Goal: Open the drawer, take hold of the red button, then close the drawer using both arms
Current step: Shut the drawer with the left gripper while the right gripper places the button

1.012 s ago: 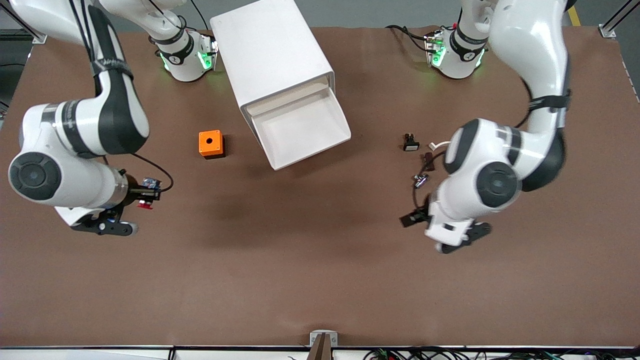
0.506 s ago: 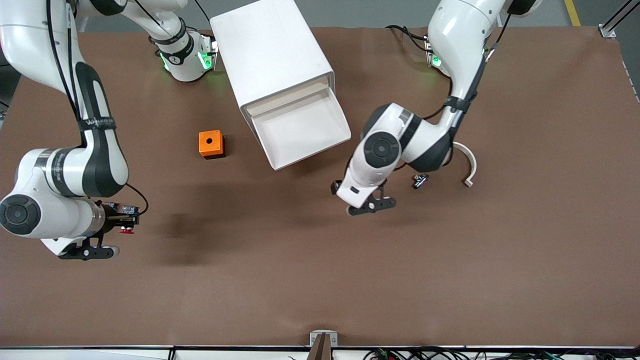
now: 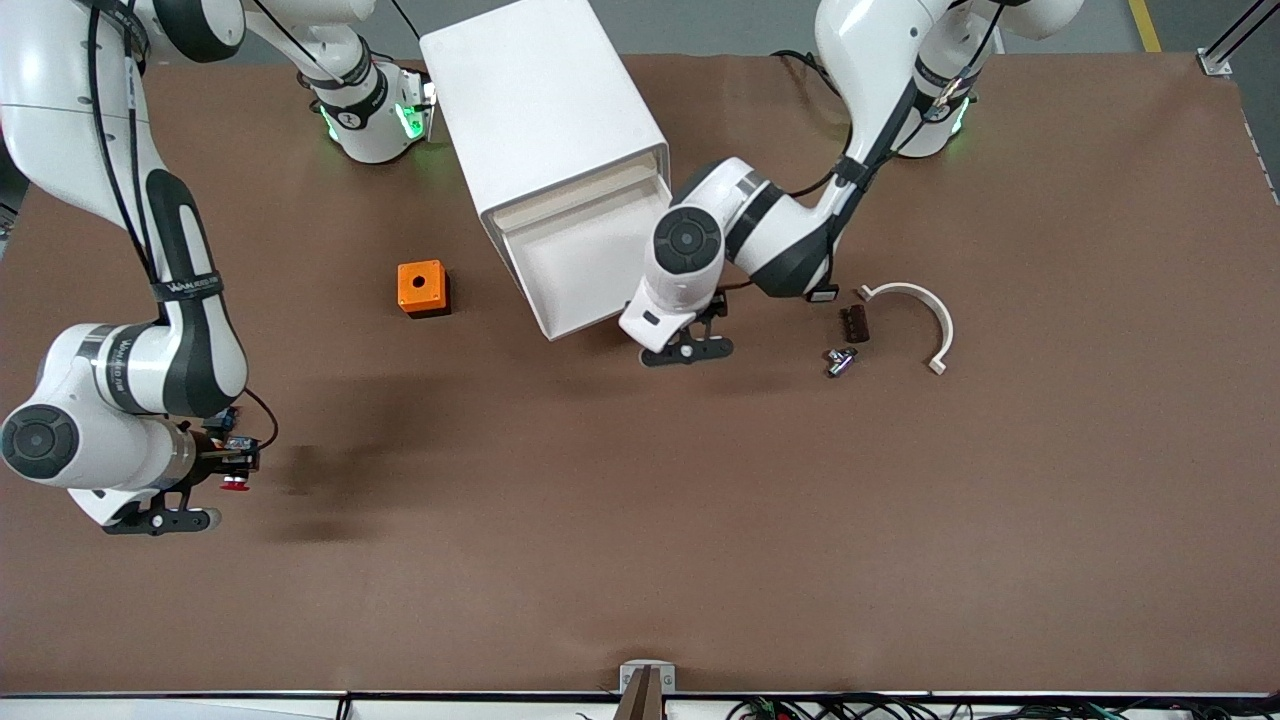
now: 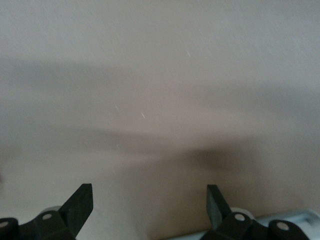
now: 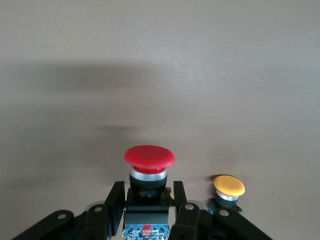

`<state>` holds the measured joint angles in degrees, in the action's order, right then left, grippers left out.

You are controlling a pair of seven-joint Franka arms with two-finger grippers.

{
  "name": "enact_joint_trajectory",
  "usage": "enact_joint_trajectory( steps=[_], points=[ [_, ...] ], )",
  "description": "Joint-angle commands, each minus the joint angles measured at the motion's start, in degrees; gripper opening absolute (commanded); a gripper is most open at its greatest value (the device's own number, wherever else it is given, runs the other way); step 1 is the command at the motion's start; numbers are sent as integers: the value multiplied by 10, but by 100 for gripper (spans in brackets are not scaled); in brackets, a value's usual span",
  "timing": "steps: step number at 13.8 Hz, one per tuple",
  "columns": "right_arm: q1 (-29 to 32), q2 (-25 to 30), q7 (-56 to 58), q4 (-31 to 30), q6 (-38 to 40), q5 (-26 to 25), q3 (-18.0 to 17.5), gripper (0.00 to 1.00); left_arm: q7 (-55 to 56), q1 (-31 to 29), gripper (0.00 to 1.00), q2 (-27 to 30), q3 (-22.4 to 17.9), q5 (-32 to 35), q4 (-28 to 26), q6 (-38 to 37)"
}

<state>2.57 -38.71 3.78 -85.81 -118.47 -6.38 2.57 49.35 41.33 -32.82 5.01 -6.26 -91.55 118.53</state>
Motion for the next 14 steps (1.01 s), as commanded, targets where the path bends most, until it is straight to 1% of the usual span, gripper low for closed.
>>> enact_joint_trajectory(
  steps=[1, 5, 7, 12, 14],
  points=[
    [2, 8, -6, -47, -16, -19, -10, 19, 20, 1, 100, 41, 25, 5, -46, 3],
    [2, 8, -9, -84, -55, -18, -10, 19, 49, 1, 100, 43, 68, 5, -57, 2],
    [2, 8, -9, -92, -60, -18, -10, 20, 63, 2, 100, 38, 91, 5, -60, 2],
    [0, 10, -10, -115, -62, -18, -10, 22, 73, 3, 100, 27, 111, 5, -60, 2],
    [0, 11, -10, -115, -60, -18, -9, 23, 96, 6, 100, 17, 123, 5, -60, 2]
  ],
)
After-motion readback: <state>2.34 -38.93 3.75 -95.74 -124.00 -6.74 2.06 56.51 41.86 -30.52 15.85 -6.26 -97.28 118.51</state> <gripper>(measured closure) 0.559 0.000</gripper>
